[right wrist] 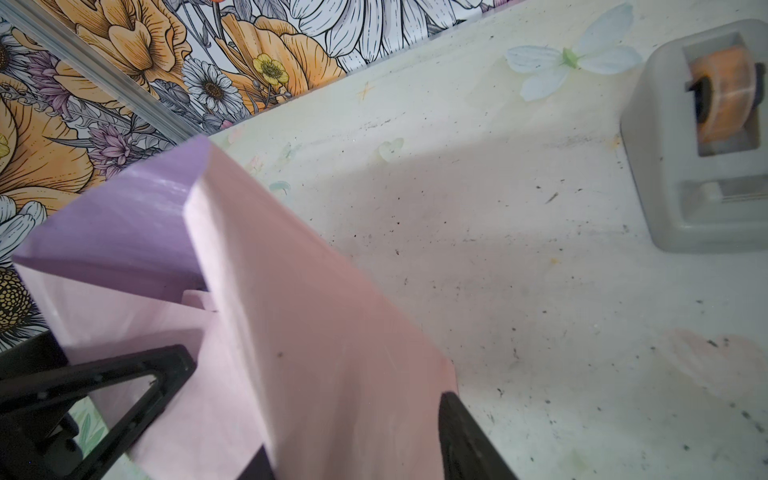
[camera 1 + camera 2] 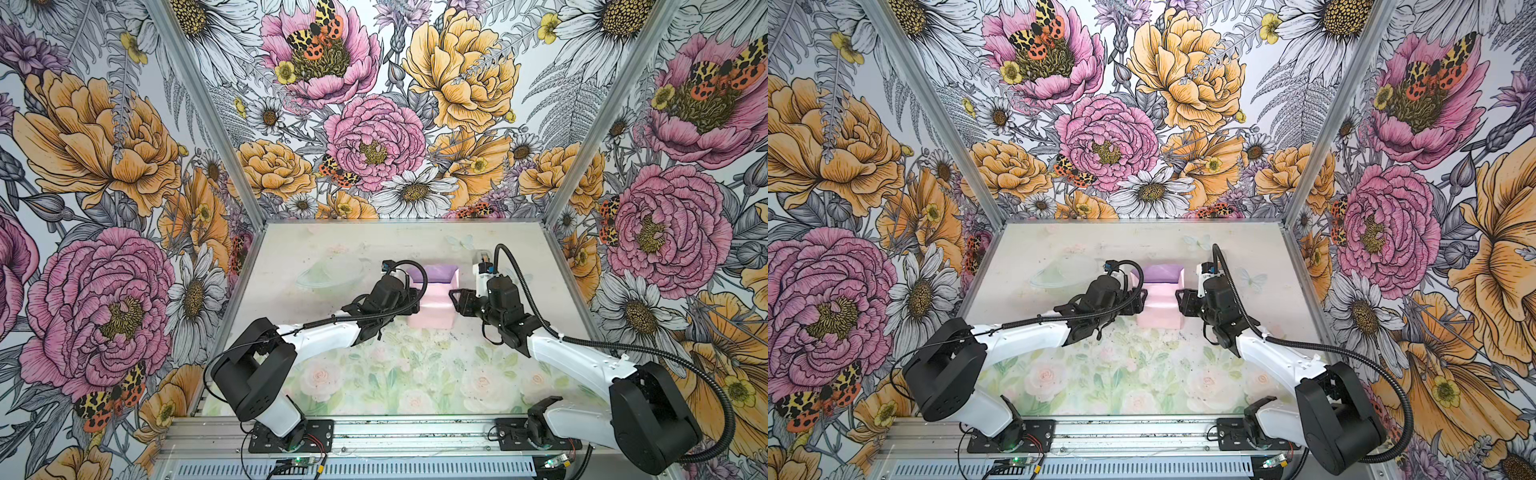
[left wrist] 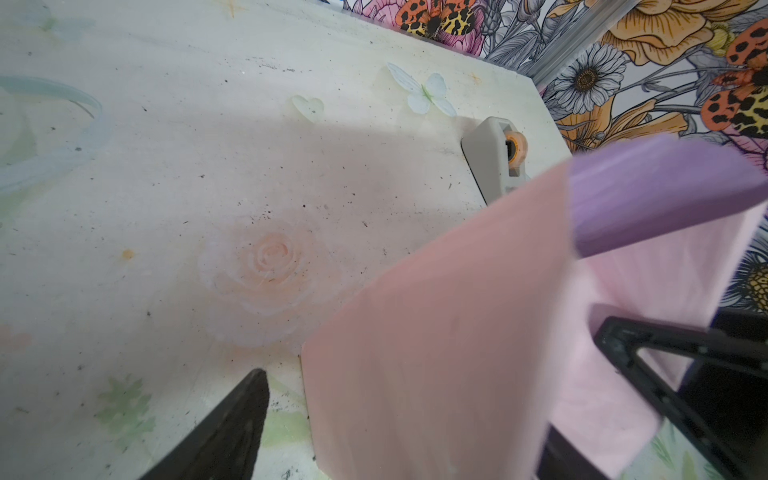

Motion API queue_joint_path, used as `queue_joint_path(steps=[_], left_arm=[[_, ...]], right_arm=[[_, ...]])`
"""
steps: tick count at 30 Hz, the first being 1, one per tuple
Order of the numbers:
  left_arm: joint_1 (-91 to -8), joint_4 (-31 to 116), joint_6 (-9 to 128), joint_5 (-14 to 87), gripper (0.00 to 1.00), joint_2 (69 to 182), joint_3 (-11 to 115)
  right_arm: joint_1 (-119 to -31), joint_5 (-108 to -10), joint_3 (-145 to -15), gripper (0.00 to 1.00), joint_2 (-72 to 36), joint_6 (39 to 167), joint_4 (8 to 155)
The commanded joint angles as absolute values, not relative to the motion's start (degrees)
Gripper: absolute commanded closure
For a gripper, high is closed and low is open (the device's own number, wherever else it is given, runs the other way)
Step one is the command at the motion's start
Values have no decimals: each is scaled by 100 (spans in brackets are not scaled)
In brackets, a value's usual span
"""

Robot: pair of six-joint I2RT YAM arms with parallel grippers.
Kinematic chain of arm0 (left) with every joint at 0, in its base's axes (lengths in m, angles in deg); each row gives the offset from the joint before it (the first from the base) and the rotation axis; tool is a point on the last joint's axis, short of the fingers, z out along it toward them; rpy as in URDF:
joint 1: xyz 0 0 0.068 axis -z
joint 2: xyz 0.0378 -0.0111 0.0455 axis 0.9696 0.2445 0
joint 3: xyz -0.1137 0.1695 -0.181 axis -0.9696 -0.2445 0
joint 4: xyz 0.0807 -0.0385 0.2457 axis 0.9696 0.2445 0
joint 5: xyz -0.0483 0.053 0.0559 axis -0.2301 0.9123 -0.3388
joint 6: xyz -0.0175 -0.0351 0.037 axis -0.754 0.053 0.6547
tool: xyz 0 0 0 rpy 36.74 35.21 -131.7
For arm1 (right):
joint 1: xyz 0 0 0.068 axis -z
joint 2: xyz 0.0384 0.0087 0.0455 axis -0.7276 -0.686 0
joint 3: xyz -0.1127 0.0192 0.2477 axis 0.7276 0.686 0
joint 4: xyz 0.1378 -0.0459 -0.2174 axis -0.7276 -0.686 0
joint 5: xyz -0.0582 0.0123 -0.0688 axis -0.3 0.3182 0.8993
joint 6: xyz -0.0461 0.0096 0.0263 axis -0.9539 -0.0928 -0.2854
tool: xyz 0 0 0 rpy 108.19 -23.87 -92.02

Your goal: Wrap the gift box in paper

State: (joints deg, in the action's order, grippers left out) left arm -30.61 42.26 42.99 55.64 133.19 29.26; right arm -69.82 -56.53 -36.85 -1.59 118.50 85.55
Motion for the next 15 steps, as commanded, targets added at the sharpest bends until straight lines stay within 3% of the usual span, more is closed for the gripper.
queue_joint_path(steps=[1,15], left_arm=[[-2986,5421,4389,5746,20,13700,2549],[-3080,5532,4891,4979,14,12415,3535]], right_arm=[[-6967,-5126,-3342,50,-441,11733,7051],[-6655,-6781,-4171,44,1314,10939,7331]])
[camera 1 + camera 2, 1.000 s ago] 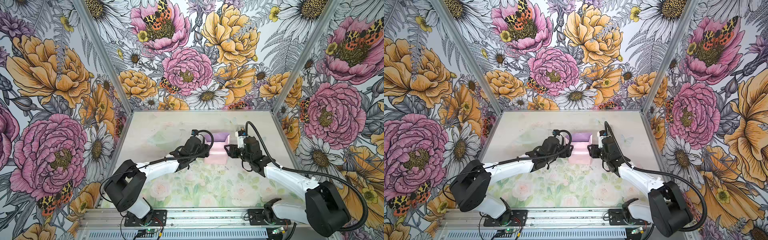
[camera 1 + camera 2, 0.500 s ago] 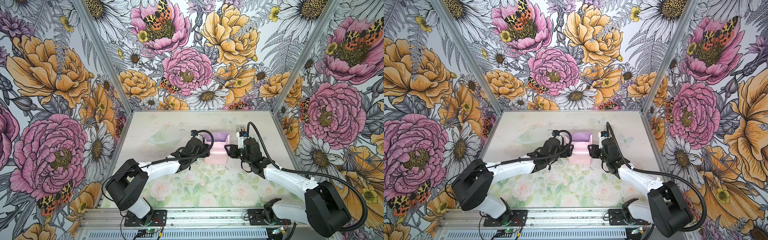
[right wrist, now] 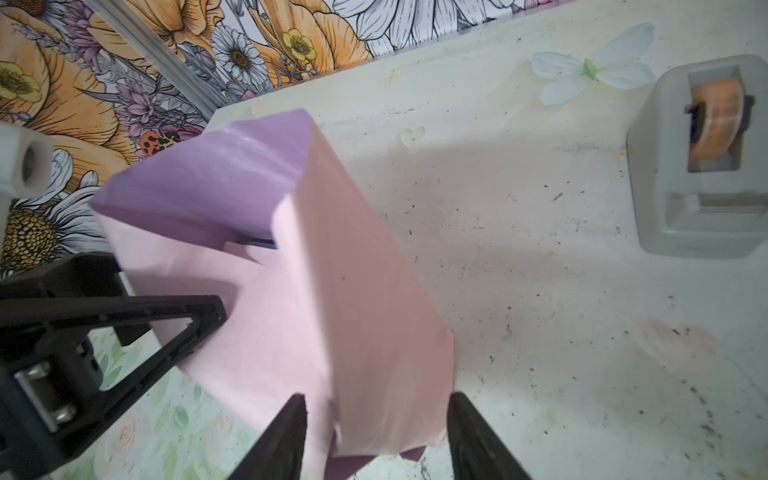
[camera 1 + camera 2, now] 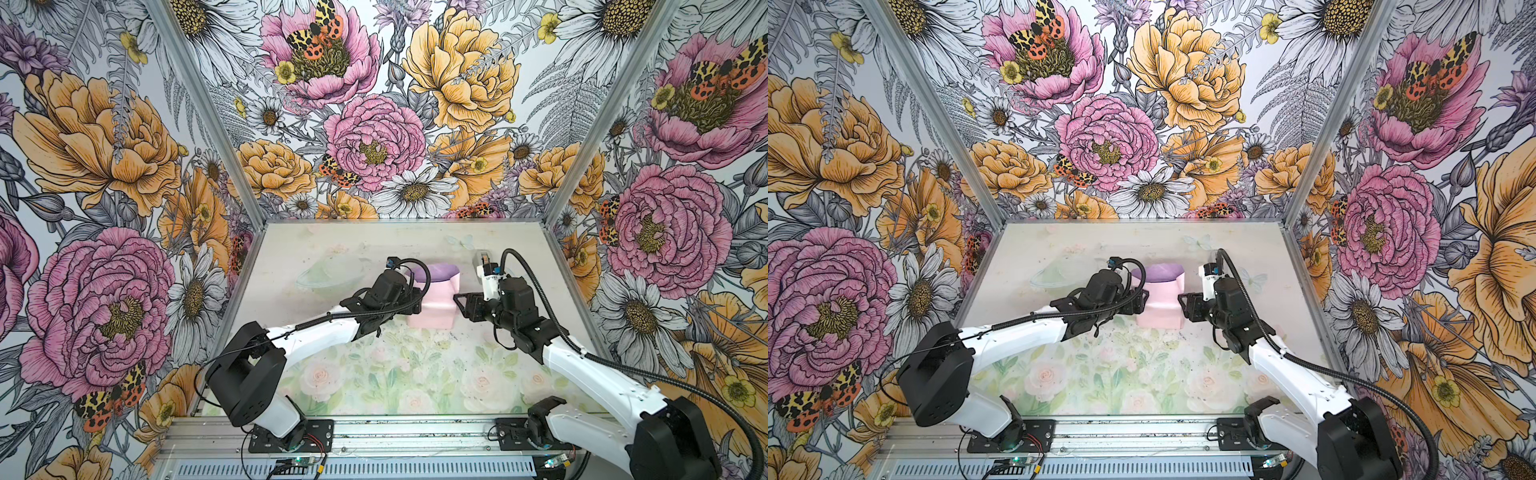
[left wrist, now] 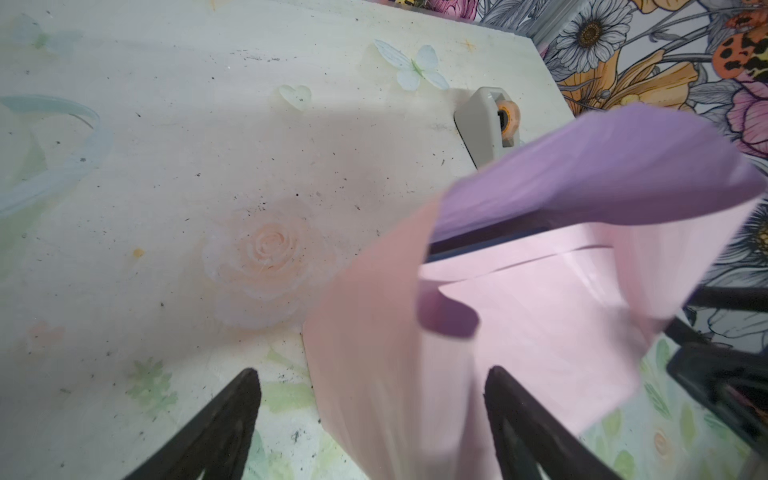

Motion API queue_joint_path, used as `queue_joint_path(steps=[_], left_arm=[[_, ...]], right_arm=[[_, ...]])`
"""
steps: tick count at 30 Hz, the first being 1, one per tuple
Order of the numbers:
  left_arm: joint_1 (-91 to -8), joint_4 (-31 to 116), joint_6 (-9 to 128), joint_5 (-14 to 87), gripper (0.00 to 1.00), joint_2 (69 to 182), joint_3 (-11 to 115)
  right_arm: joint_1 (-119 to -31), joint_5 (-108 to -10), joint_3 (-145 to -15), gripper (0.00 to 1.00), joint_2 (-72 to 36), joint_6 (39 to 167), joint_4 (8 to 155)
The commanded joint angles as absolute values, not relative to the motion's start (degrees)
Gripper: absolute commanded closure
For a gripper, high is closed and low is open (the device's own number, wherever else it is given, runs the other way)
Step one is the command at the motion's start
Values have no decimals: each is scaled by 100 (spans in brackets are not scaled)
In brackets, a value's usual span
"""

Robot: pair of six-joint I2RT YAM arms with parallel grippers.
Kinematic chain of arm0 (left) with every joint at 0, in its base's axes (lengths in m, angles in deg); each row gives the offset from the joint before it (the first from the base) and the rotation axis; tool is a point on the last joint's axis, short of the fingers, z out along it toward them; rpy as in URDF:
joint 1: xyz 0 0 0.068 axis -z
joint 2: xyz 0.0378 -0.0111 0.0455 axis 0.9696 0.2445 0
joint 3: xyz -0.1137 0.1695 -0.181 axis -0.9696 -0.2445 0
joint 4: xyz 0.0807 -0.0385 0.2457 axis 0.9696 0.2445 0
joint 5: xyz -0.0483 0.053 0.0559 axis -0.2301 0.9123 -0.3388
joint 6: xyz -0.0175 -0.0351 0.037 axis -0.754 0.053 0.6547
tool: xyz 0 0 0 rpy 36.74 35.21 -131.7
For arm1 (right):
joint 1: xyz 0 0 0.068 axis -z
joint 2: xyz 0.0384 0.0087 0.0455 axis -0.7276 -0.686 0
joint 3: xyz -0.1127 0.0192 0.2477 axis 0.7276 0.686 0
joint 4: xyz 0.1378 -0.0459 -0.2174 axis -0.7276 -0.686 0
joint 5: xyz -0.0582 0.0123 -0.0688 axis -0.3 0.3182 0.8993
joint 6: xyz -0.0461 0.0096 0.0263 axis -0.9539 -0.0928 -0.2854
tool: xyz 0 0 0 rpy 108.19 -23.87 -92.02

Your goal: Wrap the gift box in paper

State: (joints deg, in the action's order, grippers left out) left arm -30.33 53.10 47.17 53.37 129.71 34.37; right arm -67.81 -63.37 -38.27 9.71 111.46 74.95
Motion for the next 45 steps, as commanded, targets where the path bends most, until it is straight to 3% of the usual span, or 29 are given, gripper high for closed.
queue_joint_path(steps=[1,8,12,19,28,45], left_arm=[[-3110,5510,4831,4960,14,12224,3471],[-3611,5477,4089,4892,15,10915,2553],[-3962,5464,3851,4631,15,10736,2264],[-3793,4402,4108,3932,16,11087,2050],[-3296,4013,4276,4478,28,11912,2371],[-3122,4163,4329,5063,50,12838,2997]], right_arm=[[-6605,-6804,-4189,44,1398,10989,7300],[-6414,-6593,-4243,45,1618,11405,6826],[-6512,-6399,-4133,45,1532,11325,6731],[-6738,-6673,-4445,44,830,11109,6755],[-6933,-6372,-4822,47,371,10986,6803],[-7174,-5252,-4790,72,-213,10909,6841]])
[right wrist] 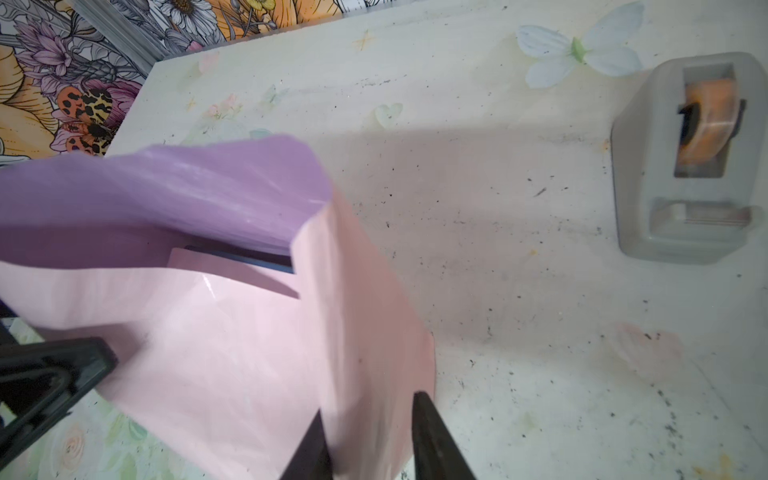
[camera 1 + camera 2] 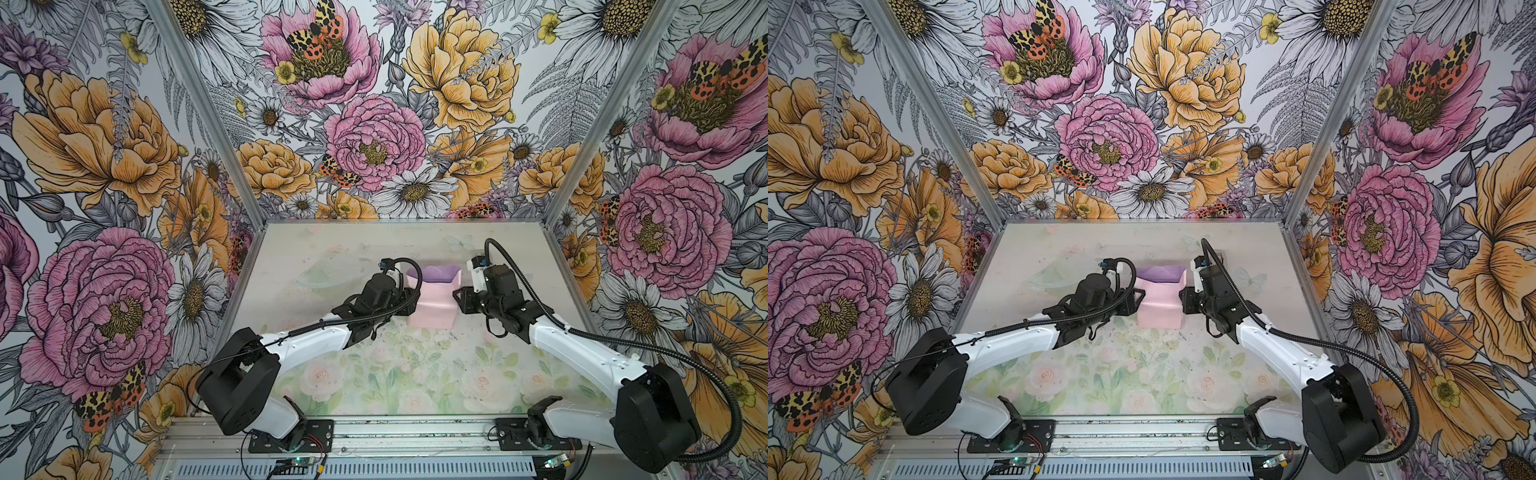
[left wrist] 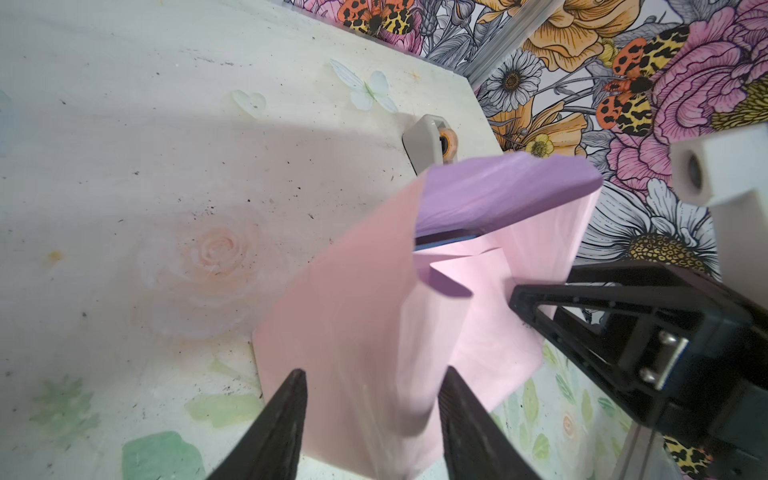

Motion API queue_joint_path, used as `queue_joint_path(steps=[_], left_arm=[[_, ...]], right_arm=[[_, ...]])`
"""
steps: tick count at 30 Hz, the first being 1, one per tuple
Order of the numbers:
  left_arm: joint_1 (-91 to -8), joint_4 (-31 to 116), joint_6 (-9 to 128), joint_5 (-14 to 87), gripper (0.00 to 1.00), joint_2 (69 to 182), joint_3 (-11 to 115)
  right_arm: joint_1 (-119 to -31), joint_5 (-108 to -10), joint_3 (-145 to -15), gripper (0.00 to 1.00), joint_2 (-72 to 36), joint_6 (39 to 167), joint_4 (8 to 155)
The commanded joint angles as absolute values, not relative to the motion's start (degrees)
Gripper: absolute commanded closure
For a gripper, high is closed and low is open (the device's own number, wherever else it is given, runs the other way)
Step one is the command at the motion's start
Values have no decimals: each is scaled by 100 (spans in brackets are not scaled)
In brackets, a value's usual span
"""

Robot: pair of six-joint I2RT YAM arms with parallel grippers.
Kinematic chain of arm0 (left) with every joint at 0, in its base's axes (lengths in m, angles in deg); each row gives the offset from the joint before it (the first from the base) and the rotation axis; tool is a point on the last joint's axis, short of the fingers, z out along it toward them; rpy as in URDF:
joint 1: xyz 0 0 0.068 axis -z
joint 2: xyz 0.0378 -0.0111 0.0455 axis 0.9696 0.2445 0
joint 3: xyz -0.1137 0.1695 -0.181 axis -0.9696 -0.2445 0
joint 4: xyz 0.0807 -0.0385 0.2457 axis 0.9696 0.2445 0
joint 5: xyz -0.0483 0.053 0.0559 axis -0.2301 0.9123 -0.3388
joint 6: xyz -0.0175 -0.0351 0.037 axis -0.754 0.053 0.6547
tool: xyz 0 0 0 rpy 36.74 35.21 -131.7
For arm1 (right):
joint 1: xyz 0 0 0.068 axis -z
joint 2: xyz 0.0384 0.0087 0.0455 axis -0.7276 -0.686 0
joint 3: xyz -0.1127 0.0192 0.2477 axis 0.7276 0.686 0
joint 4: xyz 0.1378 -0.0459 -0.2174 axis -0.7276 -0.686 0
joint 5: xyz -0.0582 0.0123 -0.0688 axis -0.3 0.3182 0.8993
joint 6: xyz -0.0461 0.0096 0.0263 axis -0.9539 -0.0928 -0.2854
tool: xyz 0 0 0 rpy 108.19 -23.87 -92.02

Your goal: Wrap the gift box in paper

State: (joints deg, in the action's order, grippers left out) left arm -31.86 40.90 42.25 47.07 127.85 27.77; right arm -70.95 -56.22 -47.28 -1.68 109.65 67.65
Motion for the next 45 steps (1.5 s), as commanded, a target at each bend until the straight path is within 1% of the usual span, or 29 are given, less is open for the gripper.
queue_joint_path(steps=[1,5,7,12,15,22,24,28,30,34,37,38,39,40,43,45], left_arm=[[-3088,4238,4343,5125,51,12862,3048],[-2921,4450,4432,5343,53,12991,3204],[-2865,4538,4434,5503,56,13048,3244],[-2784,4819,4474,5912,60,13117,3332],[-2695,5026,4544,6178,65,13143,3403],[-2509,5295,4722,6553,73,13234,3538],[-2473,5333,4765,6640,76,13240,3570],[-2434,5418,4828,6776,78,13229,3611],[-2424,5443,4830,6821,78,13214,3619],[-2417,5471,4850,6836,79,13230,3622],[-2407,5502,4891,6831,80,13260,3671],[-2403,5508,4891,6840,81,13268,3676],[-2402,5510,4900,6840,82,13271,3693],[-2399,5512,4909,6840,83,13275,3706],[-2377,5525,4926,6865,84,13282,3749],[-2362,5556,4942,6900,84,13290,3776]], right_arm=[[-7181,-5215,-4772,73,-213,10914,6839],[-7252,-5055,-4633,78,-109,10971,6984],[-7283,-5048,-4558,79,-46,11012,7146],[-7331,-5058,-4451,81,-70,11066,7397],[-7374,-5082,-4438,82,-145,11091,7494],[-7472,-4952,-4389,85,-126,11075,7551],[-7472,-4966,-4398,84,-67,11086,7541],[-7481,-4961,-4451,66,94,11196,7540],[-7481,-4883,-4441,66,113,11197,7532],[-7481,-4724,-4413,81,18,11129,7532],[-7481,-4769,-4422,97,-29,11039,7532],[-7481,-4781,-4421,100,-28,11022,7532],[-7494,-4787,-4430,100,-15,11010,7532],[-7490,-4814,-4447,96,-3,11004,7532],[-7490,-4924,-4548,76,17,11012,7532],[-7498,-4987,-4619,73,3,11005,7532]])
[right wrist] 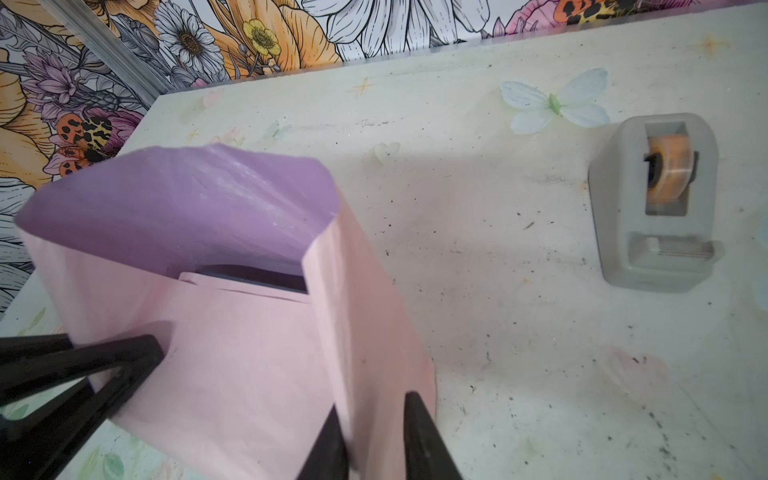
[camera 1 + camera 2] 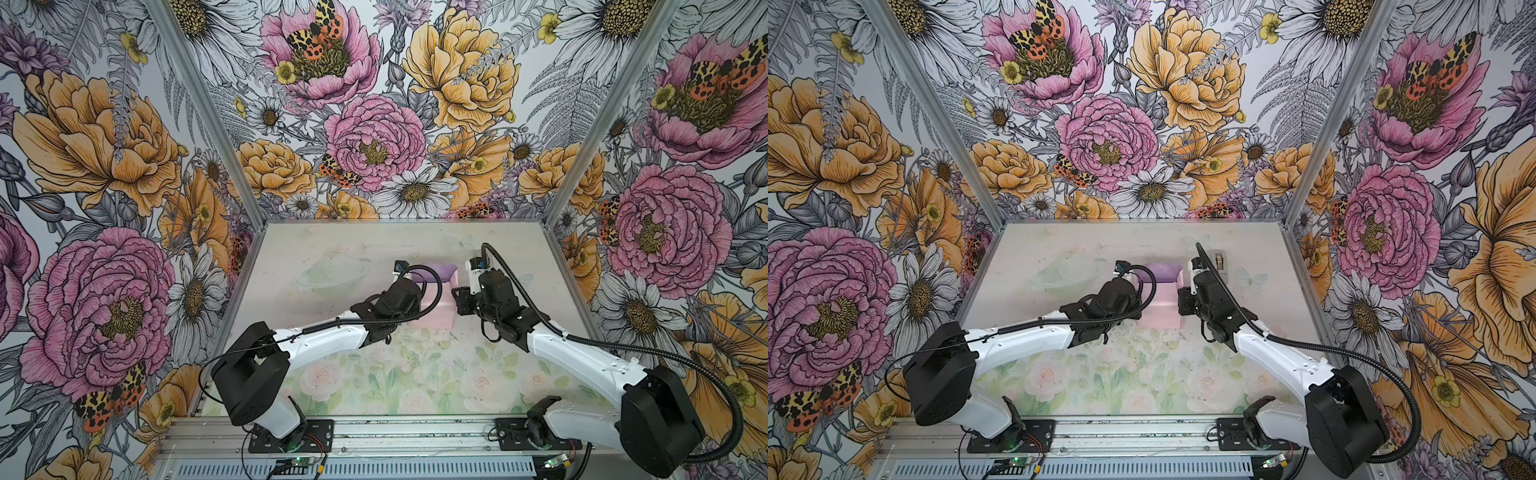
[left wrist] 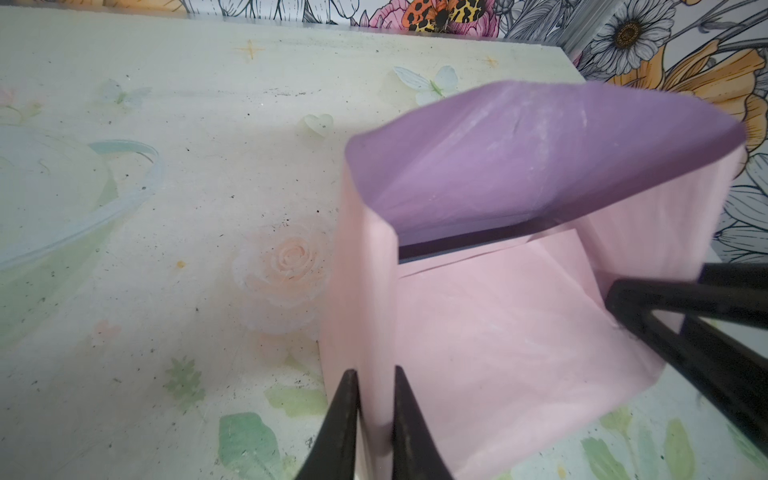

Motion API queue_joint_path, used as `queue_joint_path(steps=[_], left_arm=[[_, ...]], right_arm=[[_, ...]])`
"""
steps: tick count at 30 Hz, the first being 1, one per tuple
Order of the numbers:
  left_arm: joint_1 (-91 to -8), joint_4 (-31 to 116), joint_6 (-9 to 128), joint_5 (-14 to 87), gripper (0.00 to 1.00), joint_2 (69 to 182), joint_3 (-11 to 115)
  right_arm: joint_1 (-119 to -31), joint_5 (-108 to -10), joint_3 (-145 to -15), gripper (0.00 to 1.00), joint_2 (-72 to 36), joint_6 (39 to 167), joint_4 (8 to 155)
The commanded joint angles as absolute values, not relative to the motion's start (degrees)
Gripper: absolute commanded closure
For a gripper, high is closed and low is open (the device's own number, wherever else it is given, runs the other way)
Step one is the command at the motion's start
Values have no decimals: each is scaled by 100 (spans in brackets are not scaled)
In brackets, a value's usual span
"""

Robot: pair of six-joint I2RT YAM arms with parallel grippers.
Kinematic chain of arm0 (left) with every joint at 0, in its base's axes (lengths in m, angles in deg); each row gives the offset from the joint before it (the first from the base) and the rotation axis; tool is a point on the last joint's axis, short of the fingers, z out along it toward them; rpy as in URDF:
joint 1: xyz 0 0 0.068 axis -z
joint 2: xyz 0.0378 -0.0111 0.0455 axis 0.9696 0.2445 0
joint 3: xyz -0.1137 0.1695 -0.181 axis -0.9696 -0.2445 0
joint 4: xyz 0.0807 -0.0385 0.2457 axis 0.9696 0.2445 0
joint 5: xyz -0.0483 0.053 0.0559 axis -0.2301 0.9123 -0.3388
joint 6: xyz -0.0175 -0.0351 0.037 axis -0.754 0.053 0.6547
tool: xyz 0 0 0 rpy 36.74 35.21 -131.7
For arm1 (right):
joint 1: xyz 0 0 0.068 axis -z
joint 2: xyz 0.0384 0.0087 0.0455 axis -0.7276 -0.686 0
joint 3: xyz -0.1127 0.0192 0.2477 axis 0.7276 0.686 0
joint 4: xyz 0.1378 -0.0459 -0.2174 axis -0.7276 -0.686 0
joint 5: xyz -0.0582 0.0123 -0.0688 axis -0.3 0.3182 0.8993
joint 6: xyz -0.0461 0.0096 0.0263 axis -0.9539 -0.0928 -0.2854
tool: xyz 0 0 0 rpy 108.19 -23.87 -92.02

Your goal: Wrap the gift box in paper

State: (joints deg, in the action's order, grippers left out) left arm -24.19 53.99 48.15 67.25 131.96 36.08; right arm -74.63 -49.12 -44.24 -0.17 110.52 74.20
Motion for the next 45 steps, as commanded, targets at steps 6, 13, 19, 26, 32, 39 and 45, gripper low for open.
queue_joint_path(steps=[6,13,19,26,32,39,45], left_arm=[[-2351,5604,4957,6945,84,13267,3795],[-2344,5633,4957,6947,84,13205,3775],[-2338,5631,4918,6937,84,13213,3775],[-2342,5607,4913,6914,84,13218,3758],[-2338,5587,4894,6893,84,13253,3760],[-2334,5548,4869,6849,84,13271,3750],[-2373,5542,4865,6841,83,13278,3751]], right_arm=[[-7415,-5437,-4622,62,303,11037,7515],[-6519,-6254,-4277,60,1261,11603,7444],[-6290,-5975,-4381,61,874,12020,7366],[-6578,-5980,-4710,61,39,11805,7465],[-6774,-6295,-4644,59,-177,11740,7810],[-6865,-6470,-4603,58,-600,11590,7726],[-6917,-6658,-4650,57,-673,11289,7179]])
